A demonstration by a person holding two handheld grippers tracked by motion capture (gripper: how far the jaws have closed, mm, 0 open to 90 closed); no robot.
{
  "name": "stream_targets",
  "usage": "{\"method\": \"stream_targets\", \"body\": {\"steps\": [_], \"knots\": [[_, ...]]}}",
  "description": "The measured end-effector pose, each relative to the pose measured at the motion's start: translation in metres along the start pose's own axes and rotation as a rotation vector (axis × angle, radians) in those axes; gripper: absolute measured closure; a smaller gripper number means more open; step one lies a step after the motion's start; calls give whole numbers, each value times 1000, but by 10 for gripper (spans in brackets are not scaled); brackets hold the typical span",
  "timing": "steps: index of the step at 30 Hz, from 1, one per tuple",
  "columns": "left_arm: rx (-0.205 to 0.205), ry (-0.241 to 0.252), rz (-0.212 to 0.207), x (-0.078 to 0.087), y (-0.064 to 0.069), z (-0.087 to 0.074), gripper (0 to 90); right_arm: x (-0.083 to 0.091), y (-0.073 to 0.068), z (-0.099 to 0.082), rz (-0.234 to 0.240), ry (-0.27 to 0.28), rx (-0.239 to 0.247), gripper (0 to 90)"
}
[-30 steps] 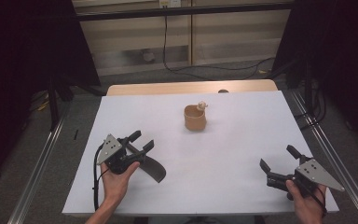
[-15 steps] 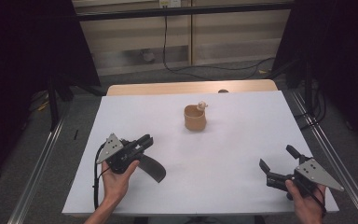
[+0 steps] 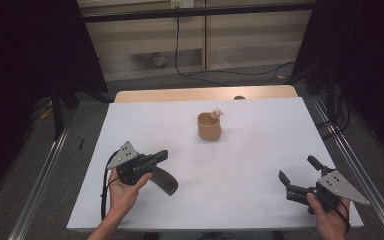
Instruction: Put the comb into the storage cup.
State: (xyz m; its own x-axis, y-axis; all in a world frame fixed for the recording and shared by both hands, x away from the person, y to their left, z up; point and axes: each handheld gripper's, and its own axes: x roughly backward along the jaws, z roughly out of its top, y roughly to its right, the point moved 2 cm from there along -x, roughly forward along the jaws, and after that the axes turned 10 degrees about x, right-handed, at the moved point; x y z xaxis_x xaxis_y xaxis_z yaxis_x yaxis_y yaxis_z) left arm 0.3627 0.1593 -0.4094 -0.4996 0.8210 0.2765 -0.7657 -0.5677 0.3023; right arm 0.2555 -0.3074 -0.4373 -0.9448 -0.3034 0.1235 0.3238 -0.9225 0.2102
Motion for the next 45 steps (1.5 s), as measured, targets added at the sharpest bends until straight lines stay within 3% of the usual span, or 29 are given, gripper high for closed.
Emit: {"method": "stream_targets", "body": {"steps": [6, 13, 15, 17, 23, 26, 30, 38, 45], "knots": [[30, -64, 10, -6, 0, 3, 900, -1, -1, 0, 0, 1, 2, 0], [73, -194, 32, -17, -6, 14, 900, -1, 0, 0, -9, 1, 4, 0], [88, -231, 41, -21, -6, 12, 900, 0, 0, 0, -5, 1, 2, 0], [87, -279, 86, -24, -6, 7, 900, -1, 0, 0, -5, 1, 5, 0], [107, -352, 83, -28, -6, 1, 900, -1, -1, 0, 5, -1, 10, 0], [118, -408, 104, -33, -6, -1, 900, -1, -1, 0, 7, 1, 6, 0], [131, -451, 102, -39, -6, -4, 900, -2, 0, -1, 6, -3, 5, 0], [112, -531, 86, -55, -6, -12, 900, -1, -1, -1, 8, 0, 5, 0], [116, -562, 94, -59, -4, -17, 900, -2, -2, 0, 22, 1, 15, 0]]}}
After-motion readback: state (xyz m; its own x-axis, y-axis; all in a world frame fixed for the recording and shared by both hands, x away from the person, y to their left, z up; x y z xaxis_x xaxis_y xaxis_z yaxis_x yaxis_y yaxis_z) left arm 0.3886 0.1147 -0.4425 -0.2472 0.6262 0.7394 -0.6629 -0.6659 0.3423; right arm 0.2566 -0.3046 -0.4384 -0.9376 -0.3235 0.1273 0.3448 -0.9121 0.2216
